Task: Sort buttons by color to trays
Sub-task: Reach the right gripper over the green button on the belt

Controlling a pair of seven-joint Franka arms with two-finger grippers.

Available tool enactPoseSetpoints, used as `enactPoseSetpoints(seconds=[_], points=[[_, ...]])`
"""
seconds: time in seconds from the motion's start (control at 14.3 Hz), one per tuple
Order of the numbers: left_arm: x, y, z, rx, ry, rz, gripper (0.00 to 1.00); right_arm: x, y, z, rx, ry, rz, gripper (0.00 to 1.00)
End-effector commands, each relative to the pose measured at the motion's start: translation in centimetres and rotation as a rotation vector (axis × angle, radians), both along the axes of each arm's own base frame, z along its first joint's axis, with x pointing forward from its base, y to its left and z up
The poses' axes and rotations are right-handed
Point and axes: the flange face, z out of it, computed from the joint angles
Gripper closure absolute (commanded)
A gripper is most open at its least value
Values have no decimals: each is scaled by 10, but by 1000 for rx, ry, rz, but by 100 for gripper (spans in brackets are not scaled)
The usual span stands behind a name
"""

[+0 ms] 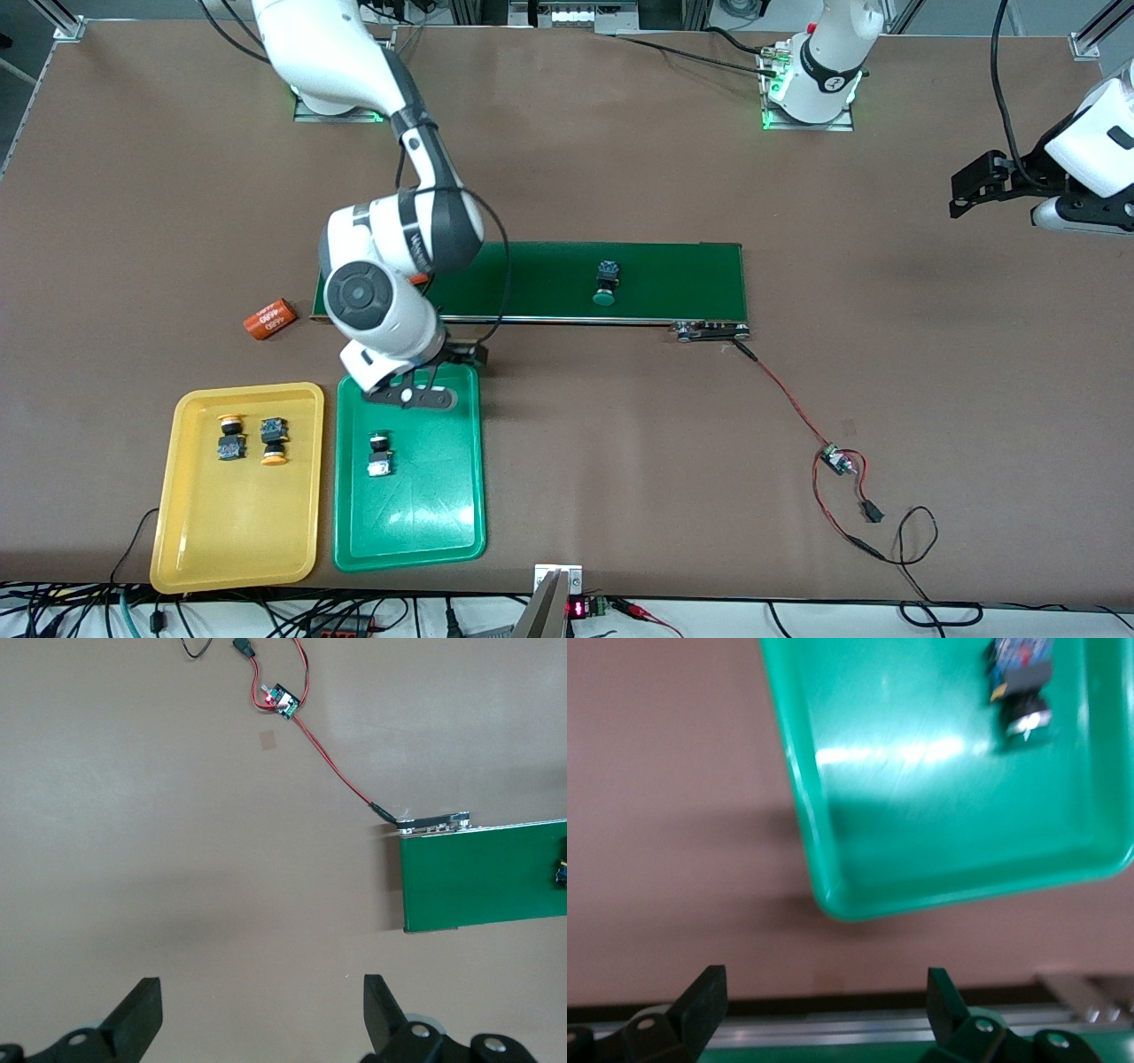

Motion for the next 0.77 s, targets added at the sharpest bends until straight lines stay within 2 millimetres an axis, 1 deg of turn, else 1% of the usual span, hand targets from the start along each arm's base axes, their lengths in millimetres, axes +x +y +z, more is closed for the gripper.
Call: enactPoseSetpoints(seconds=[0.0, 0.14, 0.28, 0.35, 0.42, 0.63, 0.7], points=[[-1, 4, 7, 2, 2, -15, 0, -25, -7, 12, 24, 42, -29, 0], [-1, 5, 7, 4, 2, -14, 0, -38, -2, 7, 15, 61, -38, 0], [-1, 5, 7, 2, 2, -14, 0, -52, 7, 6, 11, 77, -50, 0], [-1, 5, 7, 2, 2, -14, 0, -62, 16, 6, 11, 85, -57, 0], [-1, 5, 7, 4, 2, -14, 0, -72, 27, 4, 5, 92, -75, 0], [-1, 6, 7, 2, 2, -12, 0, -109, 79, 5, -17, 95, -138, 0], [-1, 6, 7, 2, 2, -12, 0, -119, 92, 6, -22, 93, -147, 0]])
